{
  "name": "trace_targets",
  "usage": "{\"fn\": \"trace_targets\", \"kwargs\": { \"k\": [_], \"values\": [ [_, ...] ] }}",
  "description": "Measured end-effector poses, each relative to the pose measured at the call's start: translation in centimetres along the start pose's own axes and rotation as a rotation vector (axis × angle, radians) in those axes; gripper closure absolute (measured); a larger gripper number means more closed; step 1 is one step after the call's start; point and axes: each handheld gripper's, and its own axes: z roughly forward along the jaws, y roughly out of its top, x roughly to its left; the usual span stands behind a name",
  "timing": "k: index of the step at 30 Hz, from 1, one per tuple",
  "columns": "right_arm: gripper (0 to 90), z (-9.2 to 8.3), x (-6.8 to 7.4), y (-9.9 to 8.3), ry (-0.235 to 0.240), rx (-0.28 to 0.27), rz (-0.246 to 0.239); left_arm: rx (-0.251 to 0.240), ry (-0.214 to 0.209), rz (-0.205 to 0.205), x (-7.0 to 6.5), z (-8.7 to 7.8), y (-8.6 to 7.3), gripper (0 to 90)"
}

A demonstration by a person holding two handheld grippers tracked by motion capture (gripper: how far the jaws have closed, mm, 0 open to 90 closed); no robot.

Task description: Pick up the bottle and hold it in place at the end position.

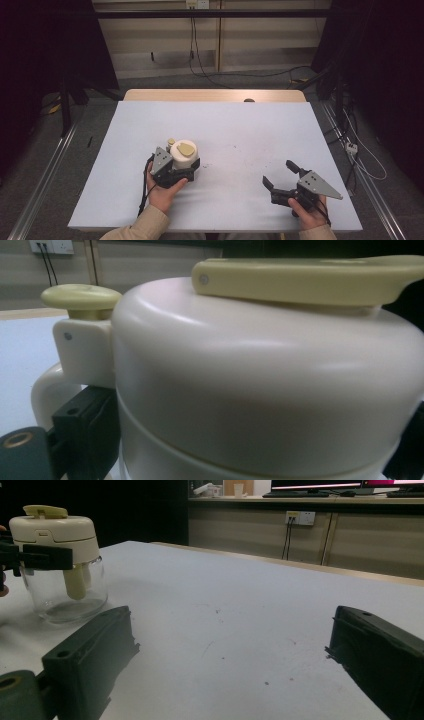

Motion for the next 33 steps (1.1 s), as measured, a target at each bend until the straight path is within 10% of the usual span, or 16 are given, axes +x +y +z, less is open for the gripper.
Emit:
{"fn": "trace_targets", "kwargs": {
  "k": [33],
  "values": [
    [3.5, 0.2, 0.0, 0.0, 0.004, 0.002, 0.000, -0.015, -0.047, 0.000, -0.3, 2.1, 2.1, 6.4]
  ]
}}
